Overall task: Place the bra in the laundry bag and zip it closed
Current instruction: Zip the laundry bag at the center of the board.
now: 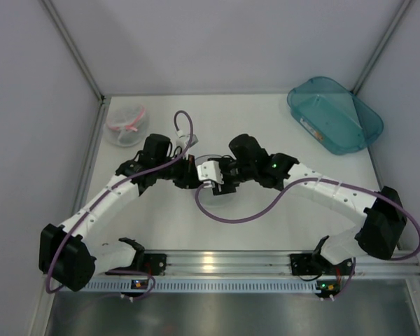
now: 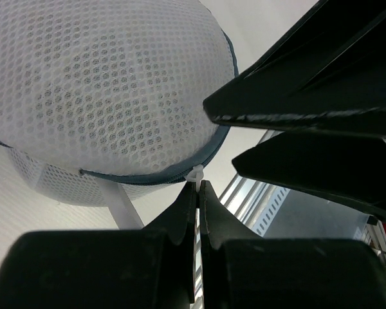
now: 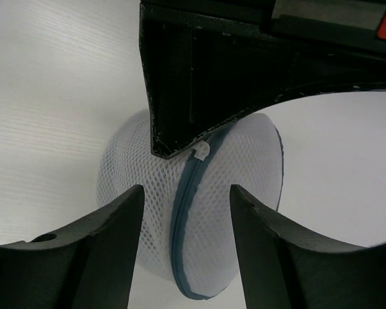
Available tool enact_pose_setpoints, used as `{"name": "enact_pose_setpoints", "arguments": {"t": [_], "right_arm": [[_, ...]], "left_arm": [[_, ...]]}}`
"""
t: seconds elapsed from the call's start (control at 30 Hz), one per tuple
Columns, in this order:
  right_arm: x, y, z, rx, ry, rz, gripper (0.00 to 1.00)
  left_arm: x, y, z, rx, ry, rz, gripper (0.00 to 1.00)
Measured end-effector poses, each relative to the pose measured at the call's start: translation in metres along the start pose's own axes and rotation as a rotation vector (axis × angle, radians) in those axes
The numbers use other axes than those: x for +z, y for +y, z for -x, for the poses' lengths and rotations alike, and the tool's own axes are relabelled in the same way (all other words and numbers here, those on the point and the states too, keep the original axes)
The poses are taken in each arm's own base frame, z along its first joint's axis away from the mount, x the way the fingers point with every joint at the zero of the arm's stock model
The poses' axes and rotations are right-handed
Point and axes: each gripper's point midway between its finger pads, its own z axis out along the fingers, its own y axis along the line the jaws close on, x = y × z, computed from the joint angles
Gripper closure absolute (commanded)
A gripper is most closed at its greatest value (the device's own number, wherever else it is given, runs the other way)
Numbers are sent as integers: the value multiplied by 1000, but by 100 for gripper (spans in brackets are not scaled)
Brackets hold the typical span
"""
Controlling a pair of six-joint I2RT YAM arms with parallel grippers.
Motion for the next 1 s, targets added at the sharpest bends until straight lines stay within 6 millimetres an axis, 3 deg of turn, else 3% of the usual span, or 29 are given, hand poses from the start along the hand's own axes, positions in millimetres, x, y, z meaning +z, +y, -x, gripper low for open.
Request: {"name": "enact_pose_setpoints", "arguments": {"t": [0.17,0.23,0.37,0.67,1.0], "right_arm": [[12,7,-9,15,36,22,50],[15,7,-12,18,46,26,57],[16,5,-15,15,60,12,98],[10,3,-26,-46,75,-41,100],[-14,-2,-42,-71,66,-91,100]], "left_arm": [[0,-1,1,1,-1,-3,100],[0,-1,1,1,-1,-3,100],[0,-1,1,-4,2,-2,100],[2,1,-3,-3,11,2,100],[-6,26,1,-37,-15,51,100]]}}
